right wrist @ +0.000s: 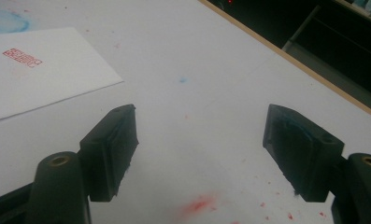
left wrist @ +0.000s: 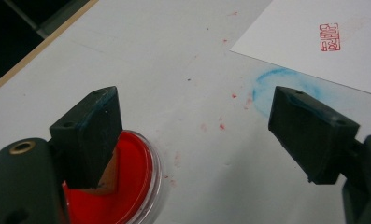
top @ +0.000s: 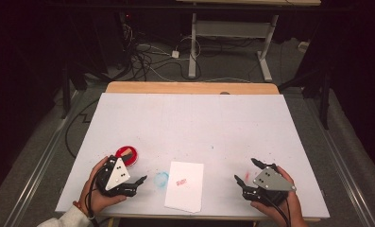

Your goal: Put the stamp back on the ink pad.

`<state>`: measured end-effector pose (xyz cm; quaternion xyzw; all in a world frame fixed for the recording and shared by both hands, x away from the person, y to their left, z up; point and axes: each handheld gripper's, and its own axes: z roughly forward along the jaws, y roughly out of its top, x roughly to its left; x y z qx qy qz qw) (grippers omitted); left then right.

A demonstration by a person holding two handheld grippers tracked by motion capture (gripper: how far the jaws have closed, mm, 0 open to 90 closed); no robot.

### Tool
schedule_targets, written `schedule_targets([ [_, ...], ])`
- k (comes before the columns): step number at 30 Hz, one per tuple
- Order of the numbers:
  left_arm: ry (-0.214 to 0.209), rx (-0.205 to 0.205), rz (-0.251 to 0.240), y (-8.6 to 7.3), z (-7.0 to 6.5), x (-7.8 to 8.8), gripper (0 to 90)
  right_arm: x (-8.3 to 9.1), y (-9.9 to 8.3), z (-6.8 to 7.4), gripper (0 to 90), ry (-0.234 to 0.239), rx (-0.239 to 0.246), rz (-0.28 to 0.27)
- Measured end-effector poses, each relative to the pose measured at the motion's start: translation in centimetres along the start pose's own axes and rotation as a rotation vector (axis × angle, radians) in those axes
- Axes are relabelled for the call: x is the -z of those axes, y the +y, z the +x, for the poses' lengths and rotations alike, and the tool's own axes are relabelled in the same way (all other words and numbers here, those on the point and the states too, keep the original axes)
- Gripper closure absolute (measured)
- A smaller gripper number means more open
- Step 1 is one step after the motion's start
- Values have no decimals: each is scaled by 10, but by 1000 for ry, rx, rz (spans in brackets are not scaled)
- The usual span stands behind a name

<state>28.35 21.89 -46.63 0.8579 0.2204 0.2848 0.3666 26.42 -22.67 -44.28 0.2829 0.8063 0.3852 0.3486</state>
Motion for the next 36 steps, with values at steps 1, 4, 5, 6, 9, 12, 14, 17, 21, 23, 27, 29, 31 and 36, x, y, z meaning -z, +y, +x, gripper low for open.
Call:
schedule_targets([
  [1, 0, 1, -2, 0, 0, 0, 172, 0, 0, 0, 267, 2, 2, 0],
  [4, 5, 5, -8, 1, -1, 1, 172, 0, -1, 0, 267, 4, 1, -1],
  [5, 5, 7, -9, 1, -1, 1, 172, 0, -1, 0, 267, 4, 5, -2],
  [6, 5, -2, -5, 1, -2, 1, 172, 0, -1, 0, 267, 3, 6, -3],
  [9, 0, 3, -17, 1, -3, 2, 172, 0, 0, 0, 267, 3, 10, -1],
  [12, -2, 3, -12, 0, -3, 3, 172, 2, 1, 2, 267, -2, 14, -5],
  [14, 0, 11, -21, 0, -3, 4, 172, 2, 2, 4, 268, -1, 22, -3],
  [17, 4, 2, -14, 0, -3, 4, 172, 3, 2, 5, 269, 0, 27, -2],
  [21, 2, 8, -13, 0, -2, 4, 172, 2, 2, 5, 269, 2, 23, -2],
  [23, 2, 14, -16, 0, -2, 3, 172, 2, 2, 4, 269, 4, 22, -4],
  [27, 3, 12, -16, 0, -2, 4, 172, 2, 2, 4, 269, 5, 26, -5],
  [29, 4, 9, -15, 0, -3, 3, 172, 3, 2, 4, 269, 2, 23, -5],
  [31, 1, 9, -15, 0, -3, 4, 172, 3, 2, 4, 269, 2, 24, -5],
  [36, 0, 9, -14, 0, -3, 3, 172, 2, 2, 4, 269, 1, 25, -3],
])
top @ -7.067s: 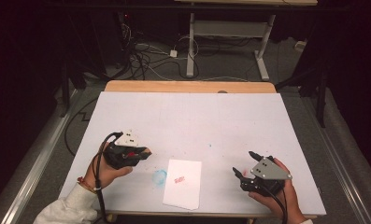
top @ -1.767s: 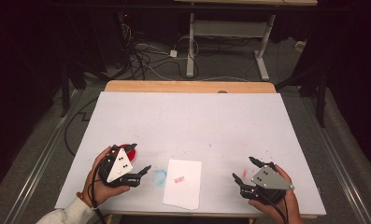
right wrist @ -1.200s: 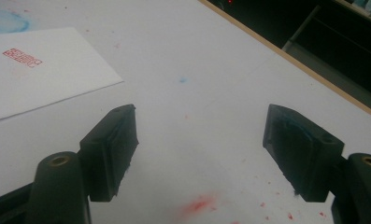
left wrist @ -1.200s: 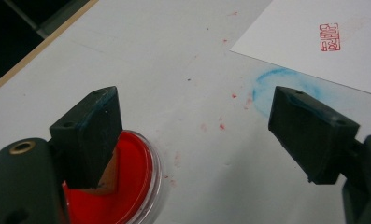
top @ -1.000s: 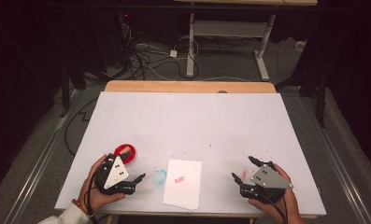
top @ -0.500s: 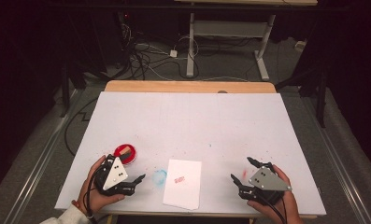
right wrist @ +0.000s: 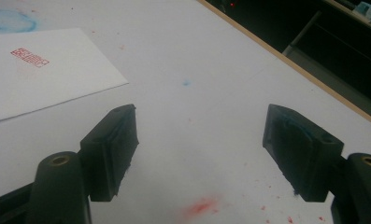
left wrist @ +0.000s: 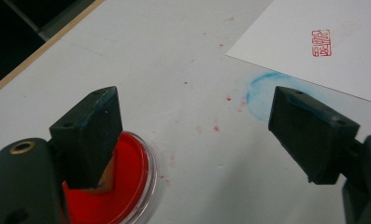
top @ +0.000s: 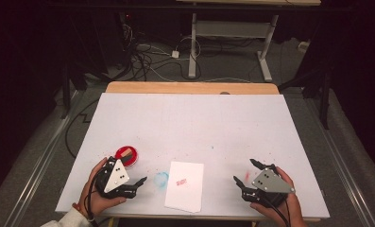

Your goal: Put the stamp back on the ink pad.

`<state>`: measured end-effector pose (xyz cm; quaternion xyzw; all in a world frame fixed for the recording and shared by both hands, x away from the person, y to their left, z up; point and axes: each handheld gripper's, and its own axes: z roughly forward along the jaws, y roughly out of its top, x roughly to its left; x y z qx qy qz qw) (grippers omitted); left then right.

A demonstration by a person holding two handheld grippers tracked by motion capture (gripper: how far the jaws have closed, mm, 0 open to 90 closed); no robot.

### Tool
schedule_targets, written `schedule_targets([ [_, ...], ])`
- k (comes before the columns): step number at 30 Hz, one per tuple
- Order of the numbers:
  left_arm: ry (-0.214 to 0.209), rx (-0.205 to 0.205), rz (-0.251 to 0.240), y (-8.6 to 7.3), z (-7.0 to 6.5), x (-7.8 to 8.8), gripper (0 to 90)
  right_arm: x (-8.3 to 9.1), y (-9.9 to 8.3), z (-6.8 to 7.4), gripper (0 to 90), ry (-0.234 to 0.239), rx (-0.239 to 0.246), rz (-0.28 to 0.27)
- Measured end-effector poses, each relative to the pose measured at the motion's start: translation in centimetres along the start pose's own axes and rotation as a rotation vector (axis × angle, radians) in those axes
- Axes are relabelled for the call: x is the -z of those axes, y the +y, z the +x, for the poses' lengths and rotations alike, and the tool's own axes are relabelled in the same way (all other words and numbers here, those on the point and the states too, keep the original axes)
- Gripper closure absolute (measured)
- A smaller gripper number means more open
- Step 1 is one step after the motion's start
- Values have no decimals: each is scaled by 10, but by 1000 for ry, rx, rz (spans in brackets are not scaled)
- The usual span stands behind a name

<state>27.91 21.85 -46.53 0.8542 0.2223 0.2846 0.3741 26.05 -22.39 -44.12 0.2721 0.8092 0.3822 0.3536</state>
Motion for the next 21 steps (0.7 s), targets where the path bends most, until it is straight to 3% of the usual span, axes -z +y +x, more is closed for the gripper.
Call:
schedule_targets([
  [21, -8, -2, 3, 3, 0, -2, 172, -1, -2, -3, 267, 0, -8, 2],
])
